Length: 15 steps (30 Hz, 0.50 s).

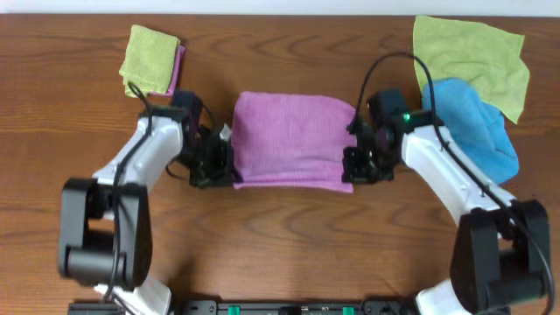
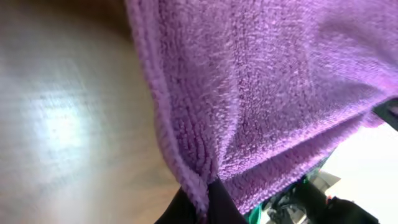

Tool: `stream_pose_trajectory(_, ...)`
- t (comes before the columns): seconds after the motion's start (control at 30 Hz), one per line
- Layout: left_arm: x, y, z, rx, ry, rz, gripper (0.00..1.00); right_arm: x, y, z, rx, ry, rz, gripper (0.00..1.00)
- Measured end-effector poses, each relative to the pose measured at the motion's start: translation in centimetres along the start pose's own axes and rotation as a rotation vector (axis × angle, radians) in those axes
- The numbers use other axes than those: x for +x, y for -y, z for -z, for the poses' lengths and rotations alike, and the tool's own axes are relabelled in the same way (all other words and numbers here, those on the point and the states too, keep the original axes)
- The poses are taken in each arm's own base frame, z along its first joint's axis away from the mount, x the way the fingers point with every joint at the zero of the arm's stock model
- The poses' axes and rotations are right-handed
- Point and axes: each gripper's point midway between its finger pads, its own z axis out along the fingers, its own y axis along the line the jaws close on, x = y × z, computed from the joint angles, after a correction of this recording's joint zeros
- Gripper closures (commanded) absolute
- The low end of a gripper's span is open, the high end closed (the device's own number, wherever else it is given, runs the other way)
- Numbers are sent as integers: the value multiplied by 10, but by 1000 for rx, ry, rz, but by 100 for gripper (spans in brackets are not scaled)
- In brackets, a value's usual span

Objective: Fold the cloth
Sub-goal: 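Lay the cloth down toward the robot, folding it in half, then fold the cloth again into a long strip with both grippers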

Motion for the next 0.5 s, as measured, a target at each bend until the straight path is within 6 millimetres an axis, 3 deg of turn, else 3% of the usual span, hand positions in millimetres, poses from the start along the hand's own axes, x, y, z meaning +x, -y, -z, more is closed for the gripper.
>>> stream_pose_trajectory(0.2,37,-8,-13,-7,-13,30,94,36,8,-10,-7,-45,-34,98)
stream_pose_trajectory(0.3,47,-10,-13,-4,-3,44,94,40,8,-7,-12,-32,-31,98)
stream_pose_trajectory(0.5,25,8,5,33,157,4,94,19,6,-1,-5,75,-10,98)
